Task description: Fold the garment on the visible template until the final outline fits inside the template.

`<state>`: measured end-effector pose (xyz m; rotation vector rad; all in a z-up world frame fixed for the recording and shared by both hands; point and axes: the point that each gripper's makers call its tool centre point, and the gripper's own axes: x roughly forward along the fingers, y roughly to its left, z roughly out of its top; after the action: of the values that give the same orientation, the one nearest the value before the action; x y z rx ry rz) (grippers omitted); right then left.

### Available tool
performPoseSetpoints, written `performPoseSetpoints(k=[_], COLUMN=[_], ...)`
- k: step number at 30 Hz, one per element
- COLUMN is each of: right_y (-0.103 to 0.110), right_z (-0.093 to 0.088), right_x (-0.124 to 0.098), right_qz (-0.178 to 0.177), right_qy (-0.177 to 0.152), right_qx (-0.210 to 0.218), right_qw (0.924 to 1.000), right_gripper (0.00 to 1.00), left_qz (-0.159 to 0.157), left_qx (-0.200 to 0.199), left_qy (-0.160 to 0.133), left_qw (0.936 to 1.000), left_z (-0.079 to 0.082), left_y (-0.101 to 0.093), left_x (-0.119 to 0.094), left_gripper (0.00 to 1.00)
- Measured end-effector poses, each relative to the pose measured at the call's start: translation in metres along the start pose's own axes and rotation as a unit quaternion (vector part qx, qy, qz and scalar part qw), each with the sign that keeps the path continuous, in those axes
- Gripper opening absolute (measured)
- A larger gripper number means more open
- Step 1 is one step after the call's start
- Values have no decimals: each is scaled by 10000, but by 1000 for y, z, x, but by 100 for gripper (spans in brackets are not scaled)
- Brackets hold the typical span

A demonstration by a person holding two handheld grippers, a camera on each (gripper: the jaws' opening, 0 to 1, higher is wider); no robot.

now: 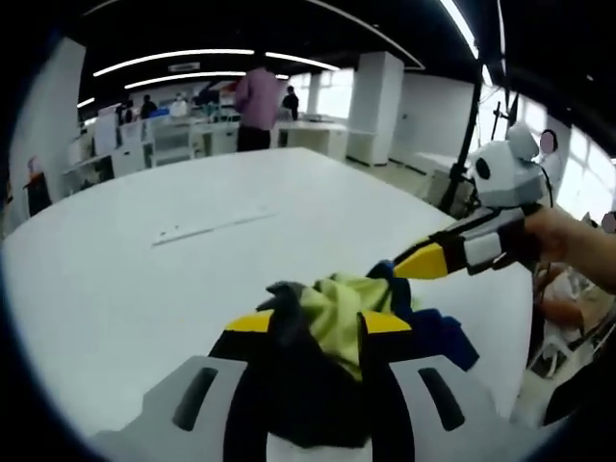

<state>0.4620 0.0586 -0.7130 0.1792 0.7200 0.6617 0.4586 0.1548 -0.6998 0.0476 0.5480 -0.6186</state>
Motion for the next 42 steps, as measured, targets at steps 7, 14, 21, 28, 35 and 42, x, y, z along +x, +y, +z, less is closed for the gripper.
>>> performPoseSetpoints(k=[7, 14, 21, 28, 35, 42], right_y=[-8, -12, -14, -13, -17, -37], right_z=[-4, -3, 0, 16, 39, 52], right_x=[13, 12, 1, -16, -34, -36], right_qz=[-118, -205, -213, -129, -115, -311], right_qy=[162, 163, 150, 49, -64, -76], right_qx=[196, 309, 192, 45, -140, -216], right_qw=[9996, 9992, 9995, 9999, 9998, 9993], right_gripper=[7, 0, 0, 0, 0, 0], left_qz=[206, 327, 307, 428, 573, 749], left_qx=[21, 61, 52, 68, -81, -268], left_qy=[194, 349, 355, 31, -315, -540], left_qw=[9996, 9988, 9989, 9991, 9978, 9954], left_z=[-11, -21, -20, 1, 28, 41], left_y=[12, 20, 22, 34, 53, 81], left_x=[20, 31, 25, 10, -8, -12], left_gripper=[21, 1, 0, 0, 0, 0])
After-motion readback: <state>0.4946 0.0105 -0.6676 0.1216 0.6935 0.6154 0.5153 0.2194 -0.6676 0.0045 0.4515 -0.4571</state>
